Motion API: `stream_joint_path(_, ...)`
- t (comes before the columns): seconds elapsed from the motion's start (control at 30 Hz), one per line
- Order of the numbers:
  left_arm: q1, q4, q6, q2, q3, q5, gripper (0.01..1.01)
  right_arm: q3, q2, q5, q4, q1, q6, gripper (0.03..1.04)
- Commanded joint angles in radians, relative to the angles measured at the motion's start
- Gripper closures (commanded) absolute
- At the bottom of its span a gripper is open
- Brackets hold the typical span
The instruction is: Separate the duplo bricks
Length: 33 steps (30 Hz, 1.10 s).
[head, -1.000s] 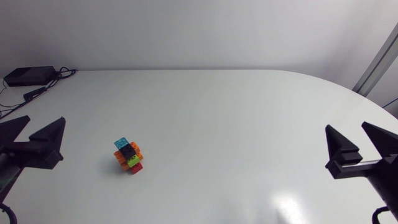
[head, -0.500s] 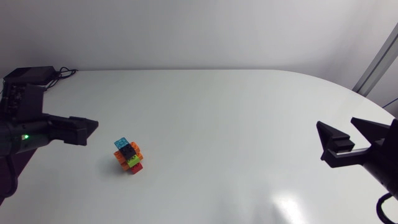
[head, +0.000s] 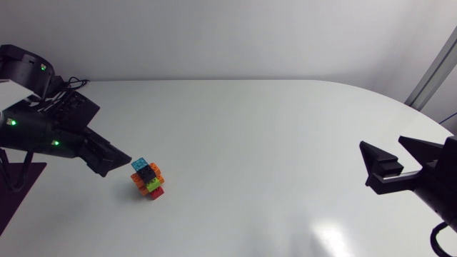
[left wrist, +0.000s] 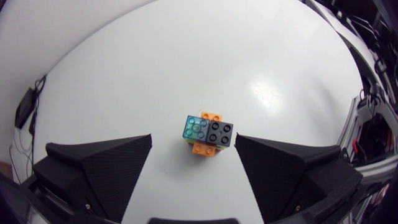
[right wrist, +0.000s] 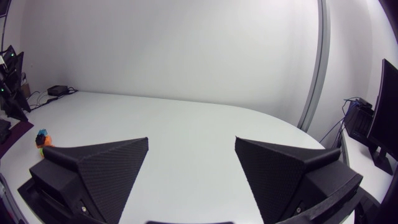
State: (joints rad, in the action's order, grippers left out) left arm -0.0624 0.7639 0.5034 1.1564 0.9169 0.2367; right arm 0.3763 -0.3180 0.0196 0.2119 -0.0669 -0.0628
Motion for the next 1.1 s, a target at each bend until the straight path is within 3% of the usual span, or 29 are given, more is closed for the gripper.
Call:
stream_joint_path(0.0,-0.008,0.012,0.173,0.031,0.051,0.029,0.080,-0.017,0.005,-0.003,0.017,-0.013,0.020,0.06)
stream_joint_path(0.27,-0.027,0.072,0.501,0.193,0.149,0.052,0.080,-0.045,0.068,-0.003,0.057,-0.047,0.020,0.06)
stream_joint_path(0.67,-0.039,0.207,0.951,0.281,0.186,0.073,0.080,-0.062,0.063,-0.007,0.046,-0.103,0.023,0.06)
stream_joint_path(1.07,-0.042,0.301,1.190,0.436,0.264,0.056,0.085,-0.079,0.033,-0.007,0.029,-0.165,0.035,0.06)
